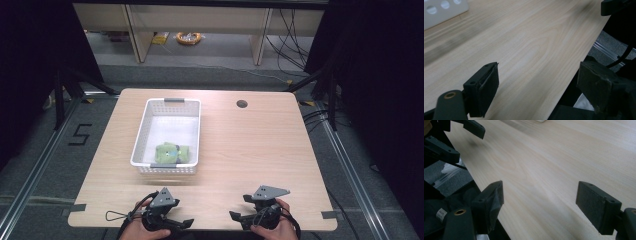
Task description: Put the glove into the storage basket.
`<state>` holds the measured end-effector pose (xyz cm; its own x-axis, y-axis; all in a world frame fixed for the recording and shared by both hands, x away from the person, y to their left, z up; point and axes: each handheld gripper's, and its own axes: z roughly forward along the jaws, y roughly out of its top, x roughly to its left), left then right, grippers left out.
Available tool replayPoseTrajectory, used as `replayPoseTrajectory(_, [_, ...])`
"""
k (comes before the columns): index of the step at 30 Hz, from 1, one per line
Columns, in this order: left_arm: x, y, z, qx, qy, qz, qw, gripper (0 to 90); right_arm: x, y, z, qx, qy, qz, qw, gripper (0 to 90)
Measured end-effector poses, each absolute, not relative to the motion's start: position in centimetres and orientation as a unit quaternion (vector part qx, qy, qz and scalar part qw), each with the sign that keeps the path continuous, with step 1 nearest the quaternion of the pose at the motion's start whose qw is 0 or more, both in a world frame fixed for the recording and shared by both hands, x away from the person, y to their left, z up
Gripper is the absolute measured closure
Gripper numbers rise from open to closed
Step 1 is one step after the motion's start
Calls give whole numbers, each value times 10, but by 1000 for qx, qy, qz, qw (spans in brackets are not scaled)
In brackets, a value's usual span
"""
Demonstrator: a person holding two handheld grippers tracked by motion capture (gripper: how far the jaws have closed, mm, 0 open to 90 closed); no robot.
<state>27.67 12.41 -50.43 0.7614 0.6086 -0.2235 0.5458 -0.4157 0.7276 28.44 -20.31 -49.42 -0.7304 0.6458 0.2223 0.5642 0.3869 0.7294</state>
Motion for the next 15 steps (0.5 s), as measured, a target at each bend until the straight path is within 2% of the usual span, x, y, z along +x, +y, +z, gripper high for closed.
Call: replayPoseTrajectory(15, [279, 124, -507, 845, 337, 38, 413, 174, 283, -203, -499, 361, 840, 402, 48, 221])
